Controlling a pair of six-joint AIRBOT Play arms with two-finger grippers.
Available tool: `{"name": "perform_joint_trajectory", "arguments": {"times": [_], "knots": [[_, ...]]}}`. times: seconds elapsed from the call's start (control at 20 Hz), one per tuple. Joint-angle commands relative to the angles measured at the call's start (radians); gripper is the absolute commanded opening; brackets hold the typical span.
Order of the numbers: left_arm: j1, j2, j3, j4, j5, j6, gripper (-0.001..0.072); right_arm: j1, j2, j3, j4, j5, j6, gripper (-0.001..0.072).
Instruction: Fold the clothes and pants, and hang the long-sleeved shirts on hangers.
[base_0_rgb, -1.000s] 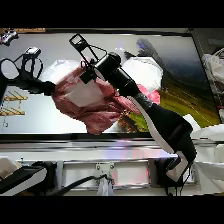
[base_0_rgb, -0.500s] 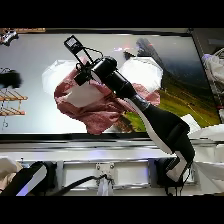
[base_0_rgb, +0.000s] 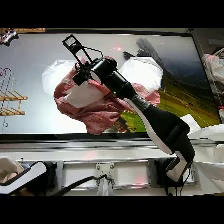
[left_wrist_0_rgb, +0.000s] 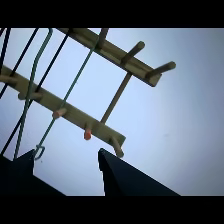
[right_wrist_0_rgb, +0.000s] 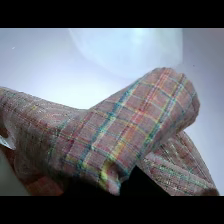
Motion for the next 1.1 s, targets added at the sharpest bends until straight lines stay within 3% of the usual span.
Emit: {"name": "perform_joint_trajectory", "arguments": {"times": [0.0, 0.45, 0.75, 0.85, 0.95, 1.05], "knots": [[0.028, -0.102, -0.004, -0.017, 0.131, 0.064, 0.04, 0.001, 0.0, 0.0, 0.003, -0.01, -0.003, 0.0022], [0.031, -0.237, -0.001, 0.061, 0.325, 0.074, 0.0399, 0.001, 0.0, -0.001, 0.003, 0.004, -0.003, 0.0022], [0.042, -0.29, -0.001, 0.061, 0.349, 0.074, 0.0396, 0.001, 0.0, 0.0, 0.003, 0.006, -0.003, 0.0022], [0.05, -0.3, -0.001, 0.061, 0.362, 0.074, 0.0276, 0.001, 0.0, 0.0, 0.003, 0.01, -0.003, 0.0022], [0.06, -0.302, -0.001, 0.061, 0.362, 0.074, 0.0217, 0.001, 0.0, 0.0, 0.003, 0.01, -0.002, 0.0022], [0.067, -0.302, -0.001, 0.062, 0.362, 0.074, 0.0212, 0.001, 0.0, 0.0, 0.003, 0.01, -0.002, 0.0022]]}}
